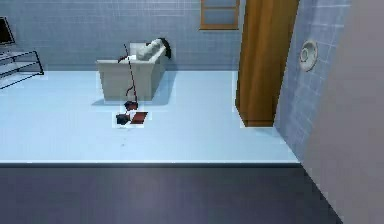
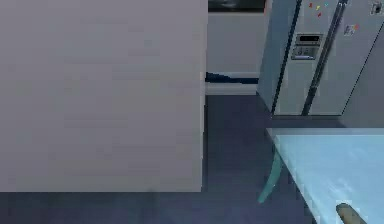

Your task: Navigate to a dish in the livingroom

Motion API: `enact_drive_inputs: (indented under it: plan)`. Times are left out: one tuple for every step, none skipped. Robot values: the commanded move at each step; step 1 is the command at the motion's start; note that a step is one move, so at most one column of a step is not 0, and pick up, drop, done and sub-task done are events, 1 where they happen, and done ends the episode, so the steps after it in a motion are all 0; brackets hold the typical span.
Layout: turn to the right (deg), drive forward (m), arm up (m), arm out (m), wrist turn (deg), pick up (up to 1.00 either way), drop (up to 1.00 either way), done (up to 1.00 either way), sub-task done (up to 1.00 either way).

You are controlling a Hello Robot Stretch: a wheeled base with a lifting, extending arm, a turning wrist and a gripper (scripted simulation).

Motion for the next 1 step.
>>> enact_drive_inputs:
  plan:
    - [-30.0, 0.00, 0.00, 0.00, 0.0, 0.00, 0.00, 0.00, 0.00]
